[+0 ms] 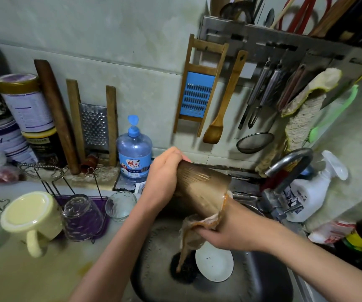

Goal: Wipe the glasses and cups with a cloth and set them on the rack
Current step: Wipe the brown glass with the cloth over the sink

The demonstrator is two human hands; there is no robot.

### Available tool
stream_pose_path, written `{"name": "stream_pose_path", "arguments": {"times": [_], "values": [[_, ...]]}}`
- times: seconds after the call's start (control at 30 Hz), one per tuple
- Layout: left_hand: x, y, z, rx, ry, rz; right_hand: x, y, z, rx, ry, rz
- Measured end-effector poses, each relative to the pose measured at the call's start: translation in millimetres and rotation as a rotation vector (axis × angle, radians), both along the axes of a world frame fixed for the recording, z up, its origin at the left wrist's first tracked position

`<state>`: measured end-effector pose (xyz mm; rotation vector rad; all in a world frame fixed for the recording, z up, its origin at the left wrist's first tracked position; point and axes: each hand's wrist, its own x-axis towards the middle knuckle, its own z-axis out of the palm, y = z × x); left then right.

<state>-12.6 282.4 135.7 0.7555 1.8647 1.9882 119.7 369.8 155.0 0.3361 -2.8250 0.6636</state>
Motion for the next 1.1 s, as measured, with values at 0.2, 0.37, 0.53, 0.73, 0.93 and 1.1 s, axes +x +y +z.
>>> {"name": "stream_pose_path", "arguments": {"times": [0.2,0.37,0.53,0.73,0.93,1.1], "values": [[1,1,9,0.134,0.045,-0.05,-3,1,6,-0.536,-0.094,0.046],[4,5,0,0.251,0.124,0.042,3,-5,13,-1.555,-0.165,0.041],[10,-3,-5,0.25,0.21,0.141,2,-6,13,-1.443,-0.053,-0.133],[9,-7,1,0.196,0.145,0.185,3,-9,22,-0.987,0.162,-0.272],[2,-3,-3,0.115,-0.113,0.158,-4,-7,-1,-0.541,0.165,-0.097],[-2,-2,-1,-0.101,-0.292,0.125,2,14,-16,0.095,0.043,0.02]]}}
